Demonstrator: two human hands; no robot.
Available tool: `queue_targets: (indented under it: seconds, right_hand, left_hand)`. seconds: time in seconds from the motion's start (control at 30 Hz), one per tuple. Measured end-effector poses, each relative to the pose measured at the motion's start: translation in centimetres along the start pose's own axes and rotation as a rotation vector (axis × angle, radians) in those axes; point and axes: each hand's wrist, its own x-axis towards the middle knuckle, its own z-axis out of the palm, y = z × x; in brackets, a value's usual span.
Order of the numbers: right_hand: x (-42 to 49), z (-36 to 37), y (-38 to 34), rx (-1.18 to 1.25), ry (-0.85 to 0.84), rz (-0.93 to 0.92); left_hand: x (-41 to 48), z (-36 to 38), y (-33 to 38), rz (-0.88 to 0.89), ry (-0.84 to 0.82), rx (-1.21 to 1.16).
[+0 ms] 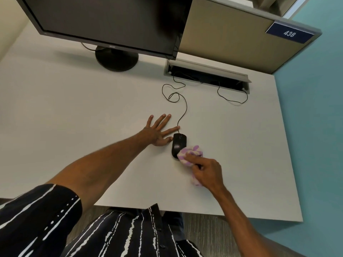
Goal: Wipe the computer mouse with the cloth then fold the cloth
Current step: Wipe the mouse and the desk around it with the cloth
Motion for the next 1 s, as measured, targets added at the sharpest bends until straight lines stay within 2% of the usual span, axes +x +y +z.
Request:
queue_targets:
  seconds: [0.13, 0.23, 0.3, 0.37, 0.43, 0.53, 0.63, 0.8, 0.9, 1.0]
  right_hand:
    - [1.0, -1.9, 1.3, 0.056, 0.203, 0.082]
    - [4.0, -2.2, 0.8, -0.101, 0.320, 0.058]
    - [6.1, -1.9, -0.1, -0.276, 0.210, -0.001]
    - [7.2, -0.6, -0.9, -0.473, 0.010, -0.099]
    - [7.2, 0.7, -1.0, -0.577, -0.069, -0.146]
    - [5.6, 1.2, -0.6, -0.465, 0.007, -0.106]
    - [3.2, 1.1, 0.8, -0.382, 0.067, -0.215]
    - [-0.6, 1.2, 2.6, -0.346, -0.055, -0.400]
    - [-1.6, 0.8, 2.9, -0.270, -0.086, -0.448]
    - [-1.3, 0.0, 2.9, -0.190, 0.035, -0.429]
  left_hand:
    - [0.1, 0.2, 0.0, -0.003, -0.001, 0.004]
    - [0.1, 0.2, -0.1, 0.002, -0.001, 0.006]
    - [0.1, 0.2, -0.2, 0.002, -0.002, 0.009]
    - [0.2, 0.3, -0.1, -0.007, 0.005, 0.003]
    - [0.2, 0.4, 0.0, -0.015, 0.011, 0.005]
    - [0.3, 0.3, 0.1, -0.019, 0.015, 0.007]
    - [0.3, 0.4, 0.0, -0.015, 0.016, 0.012]
    - [0.3, 0.6, 0.1, -0.023, 0.033, -0.008]
    - [0.2, 0.6, 0.1, -0.023, 0.037, -0.011]
    - [0.3, 0.6, 0.1, -0.014, 0.048, -0.014]
